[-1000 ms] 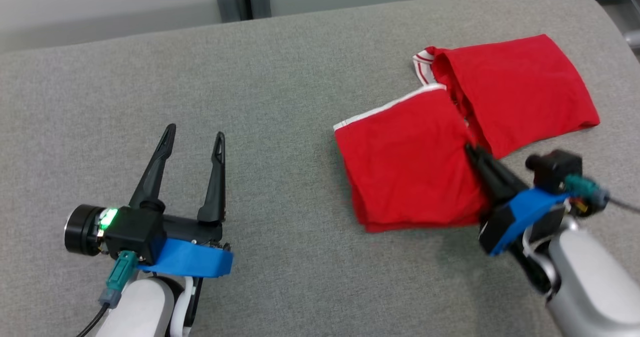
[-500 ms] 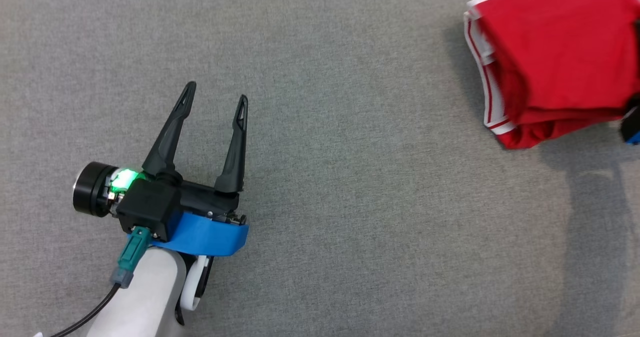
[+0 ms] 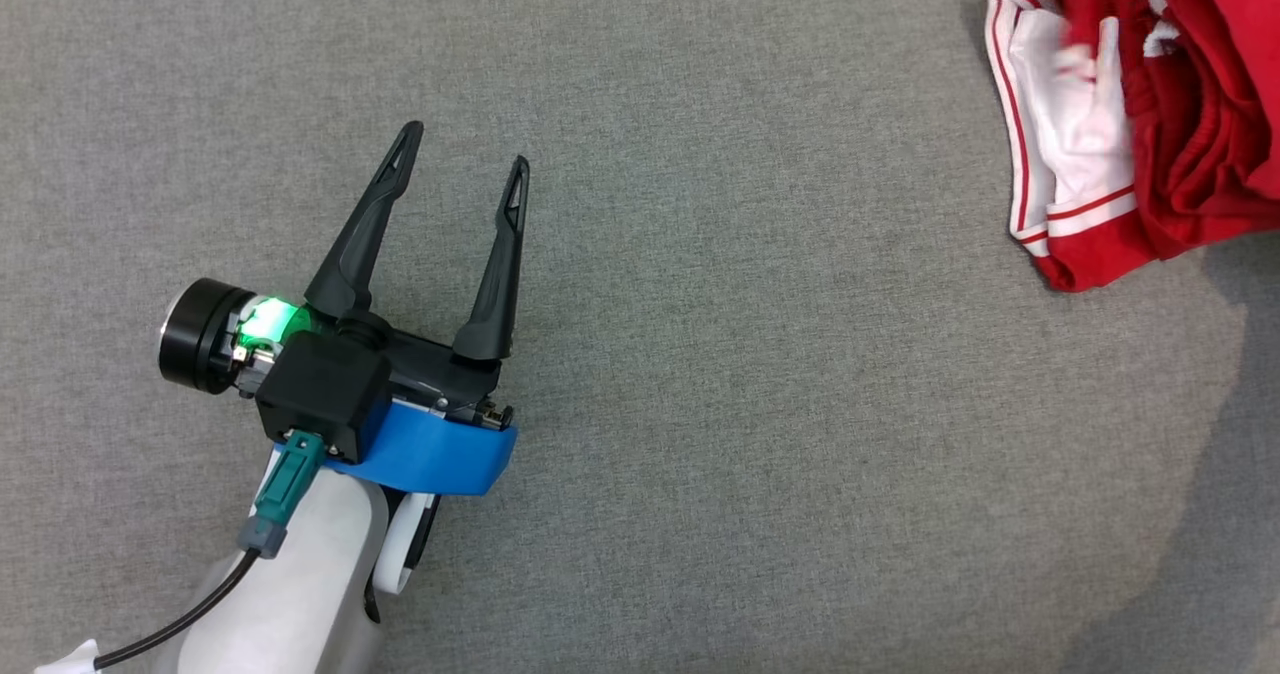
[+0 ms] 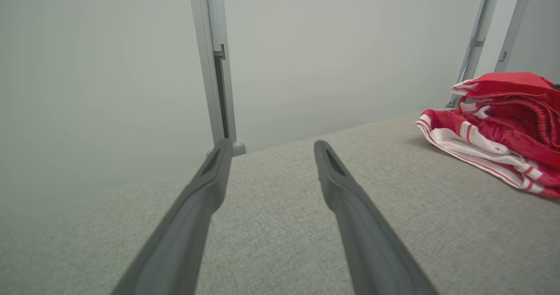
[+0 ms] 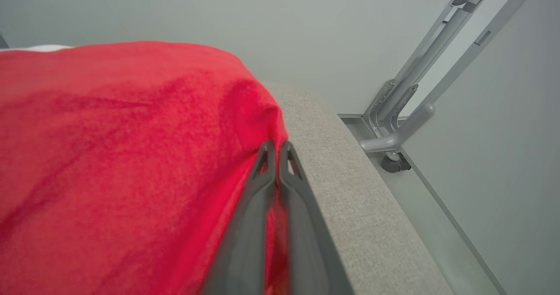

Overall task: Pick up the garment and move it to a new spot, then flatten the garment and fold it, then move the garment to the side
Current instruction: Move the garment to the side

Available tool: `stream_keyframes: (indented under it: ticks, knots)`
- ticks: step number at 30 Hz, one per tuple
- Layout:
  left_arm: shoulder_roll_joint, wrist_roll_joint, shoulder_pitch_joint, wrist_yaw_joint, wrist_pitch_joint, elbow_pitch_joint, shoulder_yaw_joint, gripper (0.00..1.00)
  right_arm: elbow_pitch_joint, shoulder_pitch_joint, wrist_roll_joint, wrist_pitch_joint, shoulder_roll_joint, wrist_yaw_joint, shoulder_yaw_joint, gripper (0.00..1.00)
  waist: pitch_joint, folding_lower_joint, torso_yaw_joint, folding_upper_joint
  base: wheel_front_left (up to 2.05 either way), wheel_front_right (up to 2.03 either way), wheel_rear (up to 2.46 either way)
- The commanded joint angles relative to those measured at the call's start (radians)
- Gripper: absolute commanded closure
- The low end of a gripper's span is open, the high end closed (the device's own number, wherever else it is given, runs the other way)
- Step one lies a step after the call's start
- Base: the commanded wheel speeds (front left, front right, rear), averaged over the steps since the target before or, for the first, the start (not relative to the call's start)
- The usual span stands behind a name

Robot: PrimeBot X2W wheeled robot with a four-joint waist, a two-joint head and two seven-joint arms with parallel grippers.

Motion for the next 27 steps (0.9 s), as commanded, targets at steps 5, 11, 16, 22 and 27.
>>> stream_keyframes:
  ticks: [5,11,16,22,27]
  knots:
    - [0.000,-0.008,-0.014,-0.001,-0.010,0.015,-0.001,0.00,0.038,-0.007,-0.073,-0.012,0.046,0.000,-0.069,0.00,-0.008,0.0000,0.003,0.0000,0.00,0.00,0.00]
    - [-0.004,-0.025,0.023,0.006,-0.019,0.045,0.002,0.00,0.004,0.083,-0.157,-0.062,0.093,0.000,-0.155,0.00,-0.081,0.0000,-0.002,0.0000,0.00,0.00,0.00]
    - [-0.001,-0.042,0.077,0.021,-0.024,0.062,0.013,0.00,-0.131,0.218,-0.179,-0.093,0.174,0.000,-0.193,0.00,-0.162,0.0000,-0.011,0.0000,0.00,0.00,0.00]
    - [-0.004,-0.073,0.147,0.048,-0.025,0.078,0.031,0.00,-0.408,0.439,-0.157,-0.098,0.318,0.000,-0.168,0.00,-0.253,0.0000,-0.005,0.0000,0.00,0.00,0.00]
    - [0.000,-0.098,0.210,0.079,-0.025,0.091,0.056,0.00,-0.606,0.611,-0.125,-0.088,0.409,0.000,-0.088,0.00,-0.320,0.0000,0.015,0.0000,0.00,0.00,0.00]
